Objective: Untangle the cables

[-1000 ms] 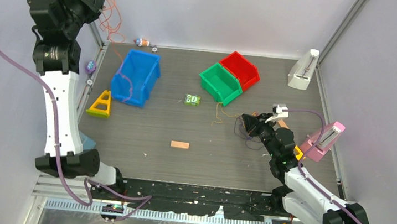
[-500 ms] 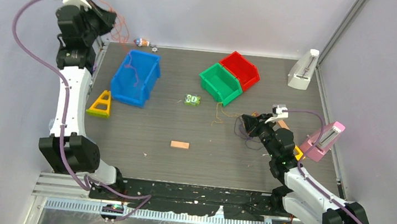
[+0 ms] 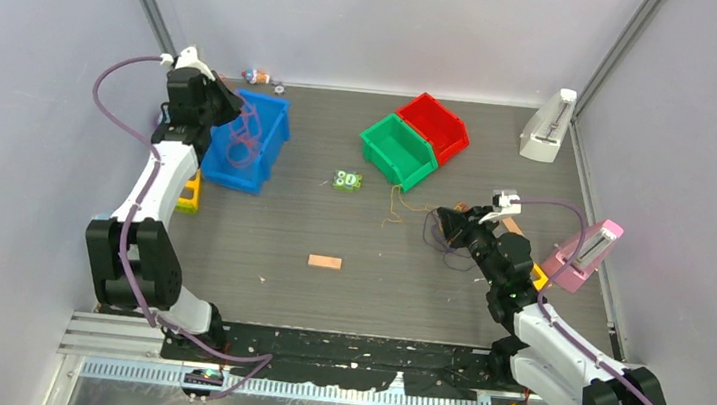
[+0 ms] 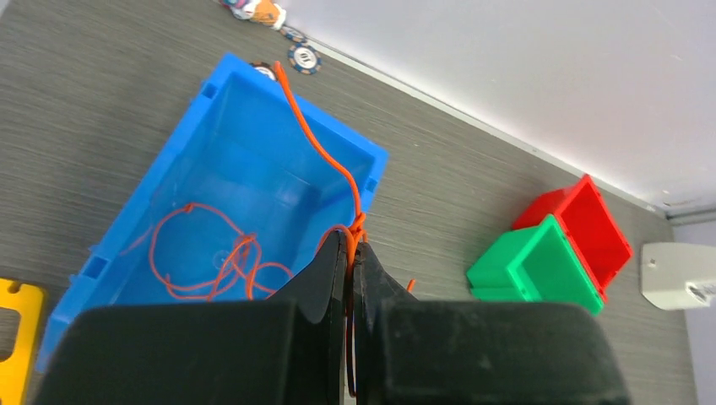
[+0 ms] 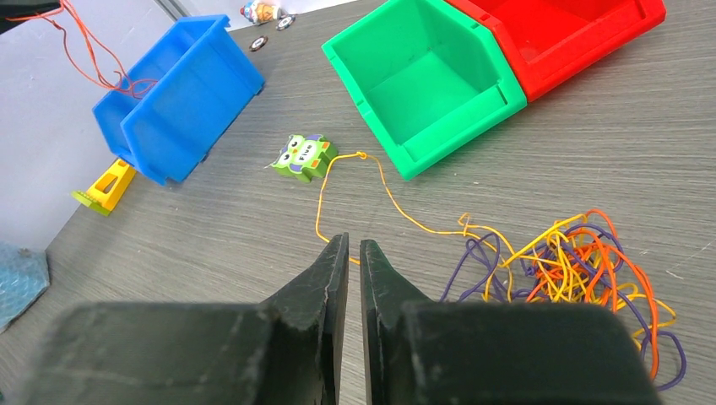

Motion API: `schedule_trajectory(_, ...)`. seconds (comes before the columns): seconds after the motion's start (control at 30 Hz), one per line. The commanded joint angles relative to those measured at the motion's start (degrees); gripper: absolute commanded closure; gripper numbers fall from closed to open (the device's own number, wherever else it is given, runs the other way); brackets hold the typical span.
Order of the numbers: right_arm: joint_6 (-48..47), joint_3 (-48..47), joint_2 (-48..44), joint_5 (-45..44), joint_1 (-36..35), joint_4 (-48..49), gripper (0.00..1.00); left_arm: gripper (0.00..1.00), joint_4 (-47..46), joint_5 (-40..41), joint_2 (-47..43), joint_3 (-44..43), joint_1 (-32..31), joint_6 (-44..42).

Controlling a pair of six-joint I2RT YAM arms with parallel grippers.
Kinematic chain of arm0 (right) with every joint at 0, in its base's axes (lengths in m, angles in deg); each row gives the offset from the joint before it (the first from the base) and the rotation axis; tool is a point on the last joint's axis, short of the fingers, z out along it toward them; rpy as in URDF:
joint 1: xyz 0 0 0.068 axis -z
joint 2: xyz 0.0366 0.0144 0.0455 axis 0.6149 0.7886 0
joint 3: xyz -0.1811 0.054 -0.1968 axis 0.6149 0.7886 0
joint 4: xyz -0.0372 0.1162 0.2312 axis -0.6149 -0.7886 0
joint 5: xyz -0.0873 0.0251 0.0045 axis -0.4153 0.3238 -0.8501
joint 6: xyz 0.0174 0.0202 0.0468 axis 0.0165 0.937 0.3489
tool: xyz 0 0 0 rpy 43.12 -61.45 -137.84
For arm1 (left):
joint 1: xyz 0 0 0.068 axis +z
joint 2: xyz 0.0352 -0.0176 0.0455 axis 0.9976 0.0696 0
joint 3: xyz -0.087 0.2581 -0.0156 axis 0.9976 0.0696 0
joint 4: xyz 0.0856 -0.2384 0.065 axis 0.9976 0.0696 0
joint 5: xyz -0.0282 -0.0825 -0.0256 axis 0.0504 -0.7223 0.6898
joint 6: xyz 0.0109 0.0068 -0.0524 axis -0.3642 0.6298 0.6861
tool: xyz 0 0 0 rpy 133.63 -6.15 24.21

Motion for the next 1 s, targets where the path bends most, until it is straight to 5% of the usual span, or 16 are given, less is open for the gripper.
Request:
schedule_trajectory(0.0,-0.2,0.4,-1.2,-0.5,-0.2,3.3,0.84,1.00,-3.0,6.0,2.1,-1.3,0.3,-3.0)
schedule_trajectory(0.2,0.0,0.2,-0.7,0.0,-0.2,3.3,0.84,0.98,5.4,12.9,7.1,-6.4,0.2,-3.2)
schedule_trajectory(0.4,-0.9,-1.7,-0.5,2.3,-0.2,2.0,0.85,0.51,13.7,11.4,9.9,-11.3,-0.1,-2.7)
schedule_trajectory(0.5,-1.6,-6.3,-2.0,3.9,-0.2,-6.8,0.87,0.32,16.1,12.1,8.0,-11.3,-0.7,-2.8)
schedule_trajectory(0.77,-1.4,-24.4,-4.0,4.5,-0.2,-27.0,0.91,0.23,21.8,15.2,1.6,-8.9,-1.6,-1.5)
schedule_trajectory(0.83,-1.4,-28.7,-2.6,4.6,-0.3,-30.1,0.93,0.12,22.3,16.2,0.4,-8.0,-1.9,-1.7)
schedule_trajectory(0.97,-2.0,-37.1,2.0,4.6,-0.3,-33.8,0.94,0.11,23.7,15.4,-1.7,-7.1,-2.1,-2.0)
